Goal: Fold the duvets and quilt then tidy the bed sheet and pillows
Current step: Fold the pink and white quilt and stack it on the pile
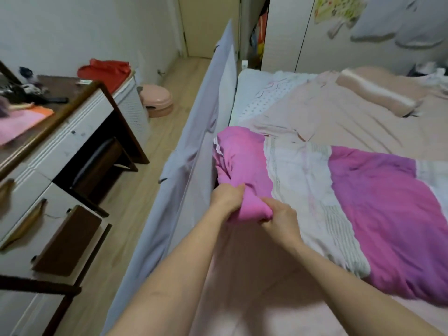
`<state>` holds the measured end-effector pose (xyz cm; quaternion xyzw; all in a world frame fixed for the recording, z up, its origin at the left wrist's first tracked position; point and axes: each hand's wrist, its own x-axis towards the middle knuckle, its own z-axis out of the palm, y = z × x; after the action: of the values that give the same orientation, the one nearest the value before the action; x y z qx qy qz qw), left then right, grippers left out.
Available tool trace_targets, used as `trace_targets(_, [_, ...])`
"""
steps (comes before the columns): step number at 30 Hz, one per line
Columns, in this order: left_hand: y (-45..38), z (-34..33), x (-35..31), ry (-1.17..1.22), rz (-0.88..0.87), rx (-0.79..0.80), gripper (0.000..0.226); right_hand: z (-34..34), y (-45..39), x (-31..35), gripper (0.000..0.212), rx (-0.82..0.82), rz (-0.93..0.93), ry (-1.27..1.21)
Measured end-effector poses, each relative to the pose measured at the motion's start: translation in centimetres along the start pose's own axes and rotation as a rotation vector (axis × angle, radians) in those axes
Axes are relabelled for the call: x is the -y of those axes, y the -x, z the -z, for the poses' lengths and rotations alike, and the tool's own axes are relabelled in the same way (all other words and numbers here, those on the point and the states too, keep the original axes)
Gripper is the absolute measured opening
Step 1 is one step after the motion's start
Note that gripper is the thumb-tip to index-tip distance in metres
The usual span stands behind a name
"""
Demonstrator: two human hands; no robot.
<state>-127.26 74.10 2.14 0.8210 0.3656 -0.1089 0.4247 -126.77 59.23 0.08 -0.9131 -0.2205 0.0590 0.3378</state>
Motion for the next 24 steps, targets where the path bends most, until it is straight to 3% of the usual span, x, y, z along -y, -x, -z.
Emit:
trace_targets(5, [4.0,0.1,-1.0,0.298,0.031,-0.007,0.081,5.4,2.9,1.6,0.022,0.045,-0.008,0.0])
trace_targets(7, [6.4,0.3,-1.0,0.38,0.048,0.001,0.075,7.4,4.7,2.4,0.041,0.153,0.051,0.031])
trace_targets(9, [8.4,0.4,-1.1,0.409,0.038,0.052,0.06,8.8,6.4,3.4,0.082,0.224,0.159,0.086])
trace_targets(10, [9.1,0.4,-1.2,0.411,0.04,0.083,0.054,8.9,7.4,4.0,0.096,0.213,0.197,0.13])
trace_targets(12, [10.9,0.7,-1.5,0.407,0.02,0.142,0.044,8.2,9.3,5.5,0.102,0.103,0.182,0.24])
trace_targets(17, [12.1,4.4,-0.6,0.573,-0.04,0.297,0.015,6.2,9.8,7.8,0.055,-0.195,-0.116,0.207])
trace_targets(21, [10.8,9.0,4.2,0.75,0.003,0.426,0.022,5.4,8.8,12.1,0.039,-0.343,-0.37,0.146])
trace_targets(23, [10.1,9.4,6.3,0.793,0.149,0.497,0.014,5.0,8.8,13.7,0.038,-0.397,-0.41,0.126])
trace_targets(24, [9.3,9.4,6.9,0.821,0.24,0.559,0.039,4.8,8.7,14.6,0.039,-0.436,-0.419,0.129])
